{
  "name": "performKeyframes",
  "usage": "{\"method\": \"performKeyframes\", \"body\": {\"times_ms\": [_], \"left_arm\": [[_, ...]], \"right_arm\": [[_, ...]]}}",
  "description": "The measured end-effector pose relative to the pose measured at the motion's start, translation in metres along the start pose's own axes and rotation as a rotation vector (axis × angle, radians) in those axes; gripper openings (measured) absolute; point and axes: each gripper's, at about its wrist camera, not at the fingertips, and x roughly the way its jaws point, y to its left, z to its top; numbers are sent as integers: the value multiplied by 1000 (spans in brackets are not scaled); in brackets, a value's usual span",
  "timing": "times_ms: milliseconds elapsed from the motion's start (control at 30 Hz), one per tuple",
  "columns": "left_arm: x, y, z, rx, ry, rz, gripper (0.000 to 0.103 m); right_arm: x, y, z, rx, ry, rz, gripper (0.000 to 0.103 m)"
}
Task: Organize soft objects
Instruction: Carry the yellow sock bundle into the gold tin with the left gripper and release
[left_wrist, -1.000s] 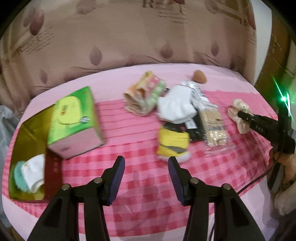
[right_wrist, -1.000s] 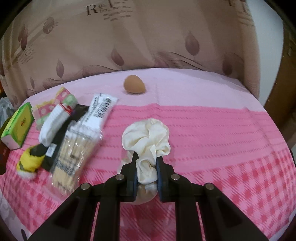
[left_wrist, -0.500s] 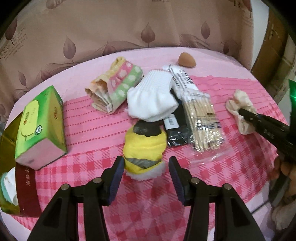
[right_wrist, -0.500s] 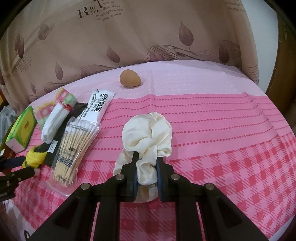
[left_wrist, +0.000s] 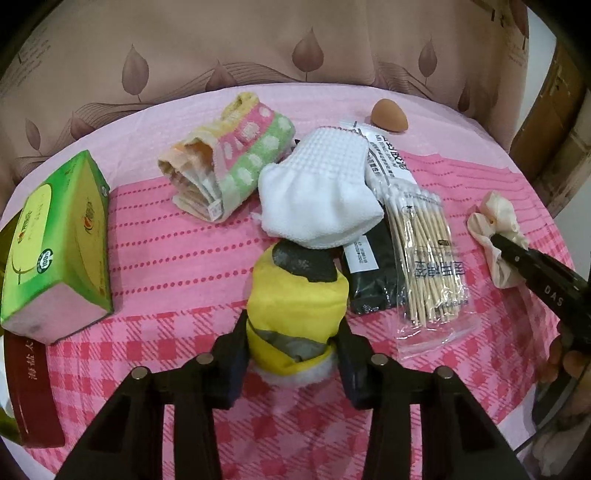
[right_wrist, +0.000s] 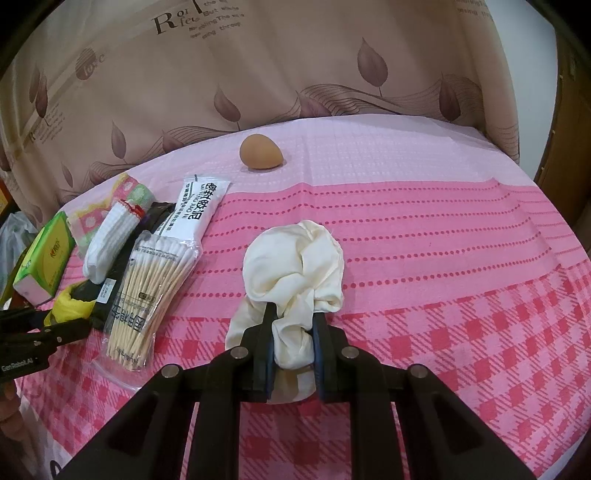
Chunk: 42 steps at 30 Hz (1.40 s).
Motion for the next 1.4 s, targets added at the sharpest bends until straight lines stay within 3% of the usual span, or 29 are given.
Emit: {"method": "performKeyframes", "body": {"times_ms": [500,733,1133,1400], "left_arm": [[-56,7,-11,24,-82,24,35],[-88,32,-11,-2,-134,75,35],[-123,133,-13,-156,-181,238,35],[-124,219,-20,-304,-136,336,35]], "right_arm": [[1,-1,0,11,5,9,15],[1,-1,0,11,5,9,15],[1,0,0,11,5,8,15],[2,0,0,3,6,0,15]]}}
